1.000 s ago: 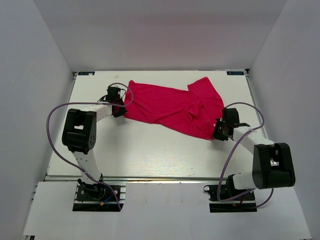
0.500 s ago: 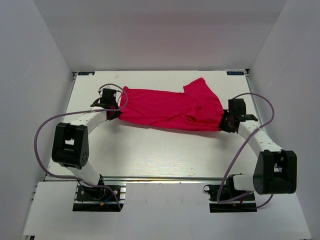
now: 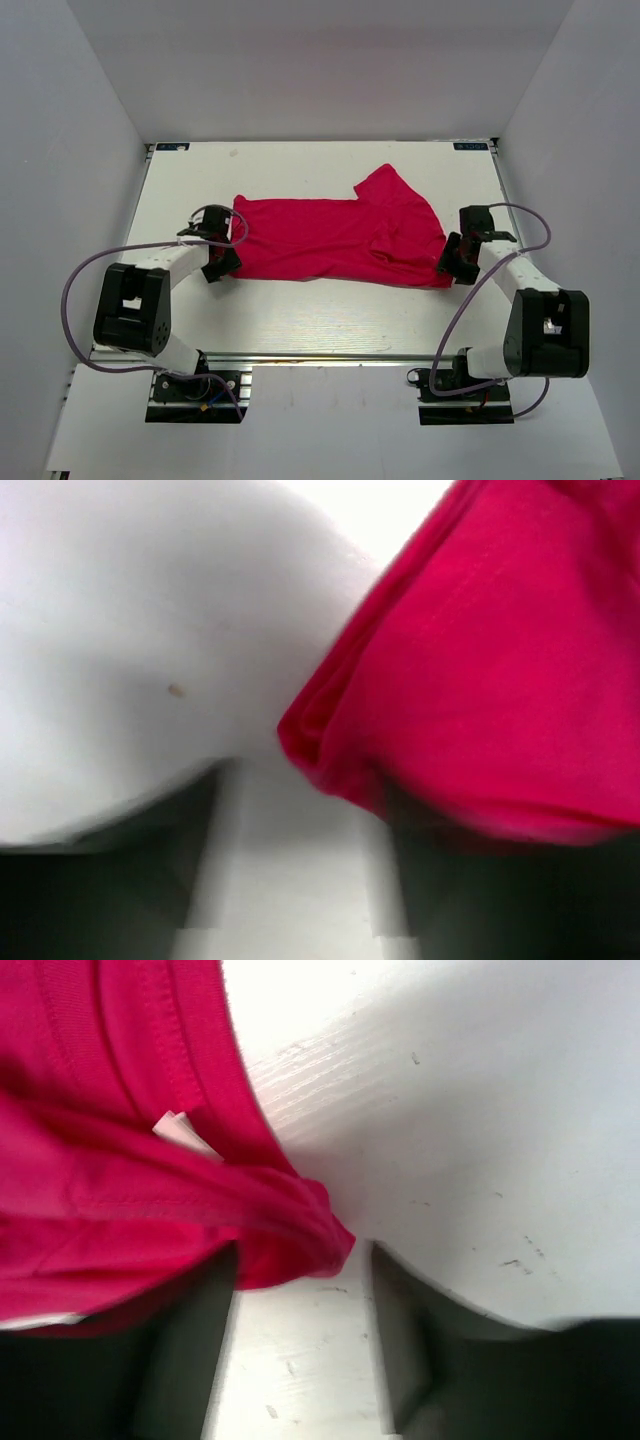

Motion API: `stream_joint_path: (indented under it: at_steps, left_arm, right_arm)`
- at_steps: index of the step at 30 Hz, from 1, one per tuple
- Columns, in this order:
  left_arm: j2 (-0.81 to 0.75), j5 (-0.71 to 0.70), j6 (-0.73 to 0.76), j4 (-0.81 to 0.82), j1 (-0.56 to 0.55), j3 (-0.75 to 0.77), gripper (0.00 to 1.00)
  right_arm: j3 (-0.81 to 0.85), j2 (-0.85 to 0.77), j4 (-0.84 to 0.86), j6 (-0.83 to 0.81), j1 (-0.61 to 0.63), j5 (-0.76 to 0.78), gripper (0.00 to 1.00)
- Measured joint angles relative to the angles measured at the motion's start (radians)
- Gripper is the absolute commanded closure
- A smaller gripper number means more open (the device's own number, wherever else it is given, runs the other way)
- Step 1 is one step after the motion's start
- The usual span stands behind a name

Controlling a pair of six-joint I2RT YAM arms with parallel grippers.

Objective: Fold and stack the t-shirts
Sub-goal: Fold the flattened tshirt in 1/3 of the way

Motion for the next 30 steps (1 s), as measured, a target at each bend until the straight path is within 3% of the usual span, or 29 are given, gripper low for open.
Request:
stream_joint_path:
  at_steps: [4, 6, 13, 18, 19, 25, 30]
  left_arm:
    - [-0.039, 0.002, -0.013, -0.072, 0.002, 0.014, 0.0]
    - [-0.064, 0.0, -0.02, -0.095, 0.003, 0.039, 0.0]
    - [-0.139, -0.003, -0.024, -0.071, 0.003, 0.13, 0.0]
    - [-0.084, -0.002, 0.011, -0.018, 0.0, 0.212, 0.0]
    - [-0.067, -0.005, 0.021, -0.009, -0.001, 0.226, 0.0]
    - [-0.015, -0.032, 0.054, 0.0, 0.0, 0.242, 0.0]
    - [-0.007, -0.052, 0.072, 0.0, 0.0, 0.224, 0.0]
  right_arm:
    - [0.008, -0.07, -0.018, -0.034, -0.002, -0.003, 0.15]
    - [0.03, -0.111, -0.027, -0.055, -0.003, -0.009, 0.11]
    - [0.105, -0.192, 0.039, -0.148, 0.045, -0.172, 0.1]
    - [0.158, -0.04, 0.111, -0.209, 0.179, -0.307, 0.12]
    - [0.173, 0.008, 0.12, -0.219, 0.213, -0.316, 0.16]
    - [0.263, 0.188, 0.132, -0.264, 0.33, -0.281, 0.26]
    - [0.342, 0.293, 0.134, -0.286, 0.393, -0.185, 0.28]
